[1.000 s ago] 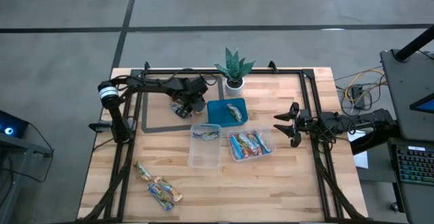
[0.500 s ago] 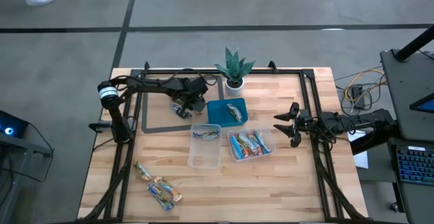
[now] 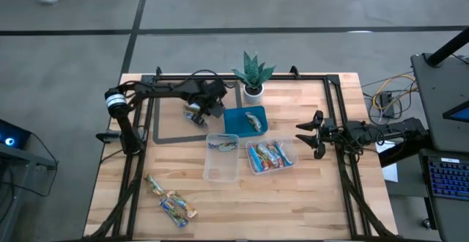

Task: Pick and place Granola Bars by type
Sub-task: Put the yellow granola bar into the blue bin

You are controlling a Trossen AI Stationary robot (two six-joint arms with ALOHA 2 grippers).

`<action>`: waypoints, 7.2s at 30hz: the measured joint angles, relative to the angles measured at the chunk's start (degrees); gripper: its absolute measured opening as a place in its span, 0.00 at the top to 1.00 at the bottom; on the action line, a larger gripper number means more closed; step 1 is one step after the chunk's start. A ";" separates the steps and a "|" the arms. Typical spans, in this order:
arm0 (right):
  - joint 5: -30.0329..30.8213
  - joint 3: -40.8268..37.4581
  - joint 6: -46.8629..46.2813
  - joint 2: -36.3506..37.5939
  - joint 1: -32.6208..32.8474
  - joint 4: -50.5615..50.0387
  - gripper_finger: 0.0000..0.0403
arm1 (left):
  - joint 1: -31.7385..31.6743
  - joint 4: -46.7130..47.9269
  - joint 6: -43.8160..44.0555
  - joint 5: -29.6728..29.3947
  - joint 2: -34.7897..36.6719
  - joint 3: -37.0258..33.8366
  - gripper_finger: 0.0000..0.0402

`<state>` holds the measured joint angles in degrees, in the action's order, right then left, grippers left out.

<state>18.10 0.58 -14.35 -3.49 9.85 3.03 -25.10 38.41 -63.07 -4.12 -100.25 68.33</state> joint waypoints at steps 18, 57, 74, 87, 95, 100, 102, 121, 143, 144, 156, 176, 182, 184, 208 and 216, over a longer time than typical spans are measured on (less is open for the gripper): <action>0.01 0.00 0.00 0.00 0.00 0.00 0.53 | 3.35 18.64 -1.37 -7.27 2.05 18.53 1.00; 0.00 0.00 0.01 0.01 0.01 0.01 0.53 | 15.26 2.95 6.50 -6.39 -11.34 24.40 1.00; 0.00 0.00 0.00 0.00 0.01 0.00 0.53 | 15.91 -3.27 8.79 -2.10 -17.28 24.25 1.00; 0.01 0.00 0.02 -0.04 0.02 0.00 0.53 | 15.89 -5.00 12.43 1.87 -19.28 24.27 1.00; 0.00 0.00 0.02 -0.04 0.02 0.00 0.53 | 15.80 -5.50 12.72 1.82 -18.75 24.27 0.91; 0.01 0.00 0.01 -0.04 0.00 0.00 0.53 | 15.68 -5.52 13.30 1.21 -18.57 24.27 0.82; 0.01 0.00 0.02 -0.04 0.00 0.00 0.53 | 15.55 -5.50 13.31 0.42 -18.10 24.25 0.79; -0.15 -0.02 0.02 -0.02 0.02 0.05 0.53 | 15.41 3.73 28.68 -16.06 -8.28 24.23 0.75; -0.08 -0.02 0.00 -0.76 0.02 0.17 0.53 | 26.54 37.96 48.03 -9.52 7.10 24.23 0.75; -0.08 -0.02 0.00 -0.79 0.02 0.17 0.53 | 28.09 39.46 48.81 -8.31 7.57 24.23 0.75; 0.05 -0.02 0.00 -0.87 0.00 0.19 0.53 | 47.95 42.73 60.24 4.09 10.71 22.66 0.75; -0.03 -0.02 0.00 -0.85 0.02 0.17 0.53 | 68.87 17.62 70.23 7.60 12.85 0.95 0.52; -0.03 -0.02 0.00 -0.85 0.00 0.18 0.53 | 69.05 12.74 73.81 7.47 12.80 -6.12 0.51; -0.03 -0.02 0.00 -0.85 0.02 0.18 0.53 | 69.05 10.98 74.83 7.46 12.79 -7.83 0.51; -0.03 -0.02 0.00 -0.85 0.00 0.17 0.53 | 69.11 -10.94 79.60 7.16 11.18 -21.33 0.51; -0.03 -0.02 0.00 -0.85 0.01 0.17 0.53 | 69.11 -11.89 79.75 7.03 10.51 -22.31 0.67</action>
<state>18.06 0.56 -14.35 -4.34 9.85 3.20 44.01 26.52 16.68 2.92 -89.74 46.02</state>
